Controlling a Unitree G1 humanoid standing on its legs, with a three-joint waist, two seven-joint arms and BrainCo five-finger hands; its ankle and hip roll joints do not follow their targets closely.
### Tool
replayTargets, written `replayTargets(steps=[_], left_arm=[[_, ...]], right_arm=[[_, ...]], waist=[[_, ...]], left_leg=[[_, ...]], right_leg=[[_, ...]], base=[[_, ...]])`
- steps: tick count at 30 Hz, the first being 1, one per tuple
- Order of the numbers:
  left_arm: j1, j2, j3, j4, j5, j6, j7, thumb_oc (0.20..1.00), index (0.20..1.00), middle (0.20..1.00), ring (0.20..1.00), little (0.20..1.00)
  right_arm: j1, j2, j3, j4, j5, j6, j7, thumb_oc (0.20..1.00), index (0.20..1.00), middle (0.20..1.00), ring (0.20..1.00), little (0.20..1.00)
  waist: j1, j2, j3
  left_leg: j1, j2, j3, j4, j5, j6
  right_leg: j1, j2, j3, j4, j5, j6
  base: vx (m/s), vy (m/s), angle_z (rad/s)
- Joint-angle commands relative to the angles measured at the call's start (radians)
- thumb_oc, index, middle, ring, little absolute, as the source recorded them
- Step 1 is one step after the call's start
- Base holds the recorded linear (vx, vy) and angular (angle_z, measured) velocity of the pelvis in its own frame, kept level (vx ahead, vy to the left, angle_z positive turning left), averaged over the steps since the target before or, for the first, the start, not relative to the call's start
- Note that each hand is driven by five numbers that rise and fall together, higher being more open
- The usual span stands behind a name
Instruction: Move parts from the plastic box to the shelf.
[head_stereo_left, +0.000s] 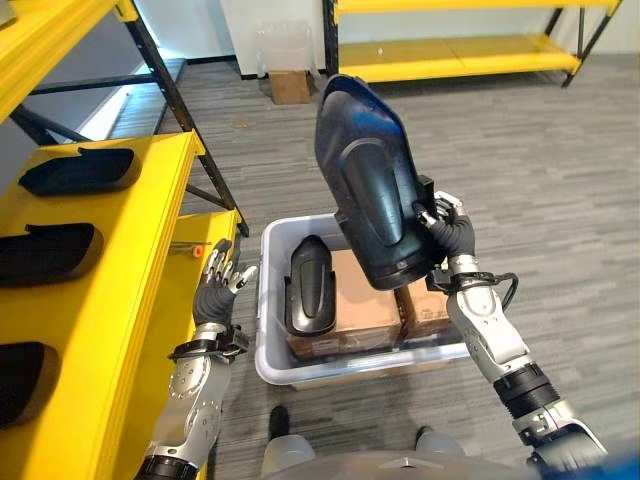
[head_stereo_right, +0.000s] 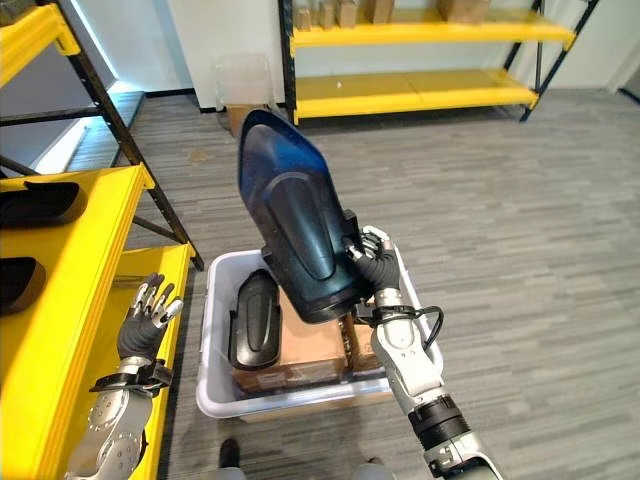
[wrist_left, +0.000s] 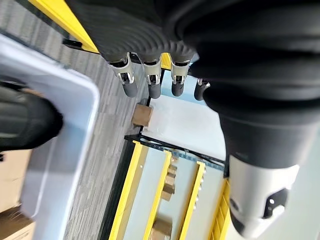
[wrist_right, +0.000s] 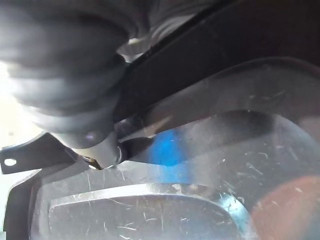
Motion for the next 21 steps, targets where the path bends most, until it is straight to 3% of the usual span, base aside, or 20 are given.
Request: replayTargets(steps=[1,3,5,7,12,14,15,16,19,21], left_arm=[[-0.062,0.025,0.002,-0.008,0.025,-0.037,-0.004,1.0,1.0,1.0,1.0,1.0],[-0.064,0.014,-0.008,0.02,0.016,-0.032,-0.01,1.0,1.0,1.0,1.0,1.0],[-0.056,0.005,-0.01,0.012,0.015,-0.032,-0.018,1.0,1.0,1.0,1.0,1.0],[-0.066,0.0,-0.008,0.006,0.016,-0.036,-0.027,1.0,1.0,1.0,1.0,1.0],[-0.094,-0.022,-0.017,-0.013,0.025,-0.04,-0.019,1.0,1.0,1.0,1.0,1.0],[-0.098,-0.02,-0.034,-0.033,0.059,-0.029,-0.027,1.0,1.0,1.0,1.0,1.0],[-0.097,-0.02,-0.035,-0.033,0.059,-0.028,-0.026,1.0,1.0,1.0,1.0,1.0],[-0.1,-0.018,-0.052,-0.032,0.069,-0.022,-0.04,1.0,1.0,1.0,1.0,1.0],[-0.102,-0.014,-0.06,-0.029,0.077,-0.022,-0.042,1.0,1.0,1.0,1.0,1.0],[-0.101,0.005,-0.048,-0.035,0.093,-0.021,-0.037,1.0,1.0,1.0,1.0,1.0]], right_arm=[[-0.118,0.004,-0.054,-0.086,0.052,-0.105,0.0,0.2,0.2,0.2,0.2,0.2],[-0.121,-0.017,-0.06,-0.092,0.039,-0.103,-0.015,0.2,0.2,0.2,0.2,0.2],[-0.12,-0.037,-0.076,-0.101,0.035,-0.103,-0.022,0.2,0.2,0.2,0.2,0.2],[-0.109,-0.045,-0.089,-0.115,0.044,-0.113,-0.026,0.2,0.2,0.2,0.2,0.2],[-0.068,-0.027,-0.091,-0.129,0.056,-0.11,-0.022,0.2,0.2,0.2,0.2,0.2],[-0.03,-0.023,-0.117,-0.152,0.07,-0.111,-0.019,0.2,0.2,0.2,0.2,0.2],[-0.029,-0.024,-0.117,-0.153,0.07,-0.11,-0.019,0.2,0.2,0.2,0.2,0.2],[-0.006,-0.025,-0.131,-0.161,0.071,-0.112,-0.022,0.2,0.2,0.2,0.2,0.2],[0.011,-0.022,-0.139,-0.165,0.071,-0.107,-0.021,0.2,0.2,0.2,0.2,0.2],[0.023,-0.017,-0.144,-0.161,0.065,-0.097,-0.019,0.2,0.2,0.2,0.2,0.2]], waist=[[0.027,-0.011,0.032],[0.033,-0.017,0.034],[0.033,-0.028,0.028],[0.017,-0.03,0.013],[-0.026,-0.02,-0.03],[-0.051,-0.009,-0.049],[-0.051,-0.009,-0.049],[-0.061,0.002,-0.062],[-0.06,0.007,-0.07],[-0.047,-0.004,-0.071]], left_leg=[[-0.045,0.053,-0.009,0.005,0.183,-0.118],[-0.077,0.018,0.01,0.019,0.186,-0.103],[-0.056,-0.025,0.02,0.1,0.115,-0.093],[-0.009,-0.026,0.046,0.19,0.077,-0.092],[0.136,-0.046,0.029,0.241,0.021,-0.094],[0.17,-0.066,0.092,0.137,-0.064,-0.072],[0.171,-0.068,0.092,0.136,-0.064,-0.071],[0.186,-0.063,0.144,0.075,-0.111,-0.075],[0.206,-0.085,0.153,0.005,-0.142,-0.073],[0.188,-0.131,0.126,-0.018,-0.16,-0.049]], right_leg=[[0.001,-0.007,-0.069,-0.008,0.032,-0.01],[0.008,-0.027,-0.109,-0.053,0.063,-0.018],[0.034,-0.062,-0.166,-0.146,0.124,-0.024],[0.052,-0.077,-0.229,-0.201,0.154,-0.038],[0.048,-0.096,-0.32,-0.196,0.17,-0.045],[0.037,-0.131,-0.367,-0.145,0.18,-0.025],[0.037,-0.133,-0.367,-0.143,0.18,-0.024],[0.042,-0.159,-0.376,-0.119,0.175,-0.003],[0.044,-0.185,-0.388,-0.122,0.195,0.018],[0.054,-0.227,-0.395,-0.142,0.254,0.053]], base=[[-0.19,-0.149,0.37],[-0.23,-0.193,1.37],[-0.23,-0.179,1.65],[-0.18,-0.098,1.18],[-0.12,0.049,1.01],[-0.05,0.115,1.0],[0.04,0.196,1.37],[0.04,0.209,1.14],[-0.01,0.183,0.7],[-0.04,0.29,0.49]])
